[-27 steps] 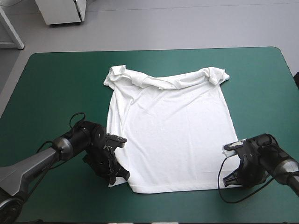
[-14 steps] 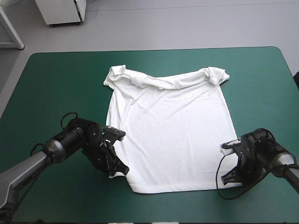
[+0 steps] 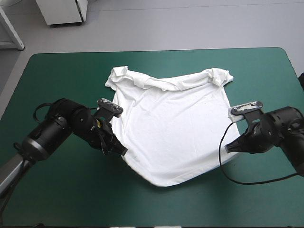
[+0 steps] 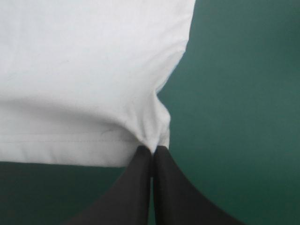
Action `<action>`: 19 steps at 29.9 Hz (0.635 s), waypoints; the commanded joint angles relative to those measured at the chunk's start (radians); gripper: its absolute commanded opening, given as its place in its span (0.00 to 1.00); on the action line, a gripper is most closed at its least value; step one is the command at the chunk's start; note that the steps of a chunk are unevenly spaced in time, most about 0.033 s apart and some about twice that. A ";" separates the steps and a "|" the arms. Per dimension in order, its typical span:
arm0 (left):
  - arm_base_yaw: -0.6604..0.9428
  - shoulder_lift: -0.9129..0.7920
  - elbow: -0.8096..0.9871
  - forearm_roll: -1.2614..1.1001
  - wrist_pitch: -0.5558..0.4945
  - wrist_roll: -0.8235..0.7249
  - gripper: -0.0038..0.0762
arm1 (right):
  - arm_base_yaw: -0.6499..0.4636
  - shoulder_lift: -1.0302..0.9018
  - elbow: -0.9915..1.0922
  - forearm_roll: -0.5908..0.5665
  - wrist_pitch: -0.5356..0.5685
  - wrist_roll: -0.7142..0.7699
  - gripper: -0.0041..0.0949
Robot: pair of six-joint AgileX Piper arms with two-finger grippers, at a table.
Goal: Fold the cloth
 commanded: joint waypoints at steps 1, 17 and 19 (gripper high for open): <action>-0.005 -0.072 -0.119 -0.002 0.064 -0.012 0.04 | 0.002 -0.092 -0.125 -0.020 -0.003 0.019 0.02; -0.005 -0.091 -0.807 0.206 0.064 0.040 0.04 | 0.002 -0.074 -0.887 -0.062 -0.028 -0.015 0.02; -0.005 -0.086 -0.882 0.229 0.061 0.050 0.04 | 0.002 -0.054 -0.939 -0.062 -0.057 -0.022 0.02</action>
